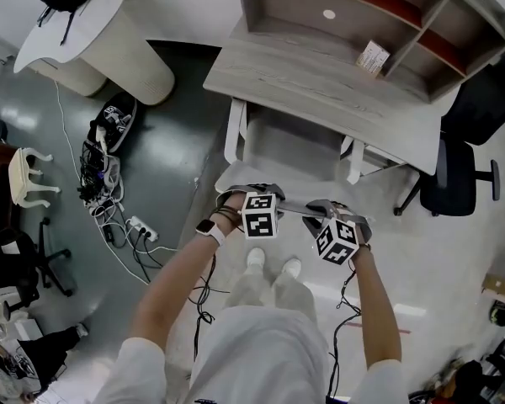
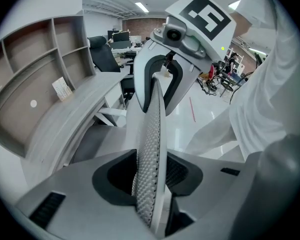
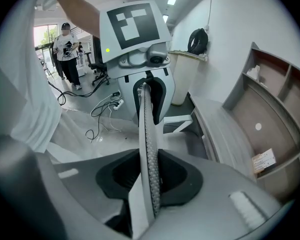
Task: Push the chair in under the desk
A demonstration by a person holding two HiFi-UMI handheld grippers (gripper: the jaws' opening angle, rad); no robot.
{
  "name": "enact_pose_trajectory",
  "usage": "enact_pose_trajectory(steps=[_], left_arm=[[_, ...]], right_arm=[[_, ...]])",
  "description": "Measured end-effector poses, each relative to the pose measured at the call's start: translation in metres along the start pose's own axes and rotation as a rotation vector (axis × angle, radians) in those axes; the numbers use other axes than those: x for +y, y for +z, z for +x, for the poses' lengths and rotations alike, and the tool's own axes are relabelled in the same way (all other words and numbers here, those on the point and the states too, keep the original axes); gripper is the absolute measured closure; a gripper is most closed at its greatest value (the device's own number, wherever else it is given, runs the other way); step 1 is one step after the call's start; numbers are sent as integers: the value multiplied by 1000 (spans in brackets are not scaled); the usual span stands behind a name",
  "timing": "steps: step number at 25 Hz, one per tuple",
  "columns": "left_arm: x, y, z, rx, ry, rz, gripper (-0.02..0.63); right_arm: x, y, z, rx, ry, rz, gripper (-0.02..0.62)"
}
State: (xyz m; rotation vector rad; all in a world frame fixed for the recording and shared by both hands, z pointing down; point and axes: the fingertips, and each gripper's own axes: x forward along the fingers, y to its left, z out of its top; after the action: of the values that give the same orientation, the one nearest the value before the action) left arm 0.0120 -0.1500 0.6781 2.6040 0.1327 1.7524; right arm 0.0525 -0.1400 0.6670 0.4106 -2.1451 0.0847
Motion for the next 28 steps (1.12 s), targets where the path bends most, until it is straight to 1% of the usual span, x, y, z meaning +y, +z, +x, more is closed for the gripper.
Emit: enact_pose_trajectory(steps=[9,16,18,22,28], left_arm=[[9,-2,-3,3,-17,13,472],[24,-11,-7,17,-4,31,468],[30,-12,-9,16,2,32,457],[43,-14,-11,20,27,39,453],[67,-18,-11,36,97,66,451]], right_arm=[[-8,6,2,-5,-20,10,483],[-18,15,9,-13,-36,29,482],[-22,18,10,-14,-45,32,482],[-31,21,13,-13,-48,38,483],[-49,27,19,-19,-69,49,485]])
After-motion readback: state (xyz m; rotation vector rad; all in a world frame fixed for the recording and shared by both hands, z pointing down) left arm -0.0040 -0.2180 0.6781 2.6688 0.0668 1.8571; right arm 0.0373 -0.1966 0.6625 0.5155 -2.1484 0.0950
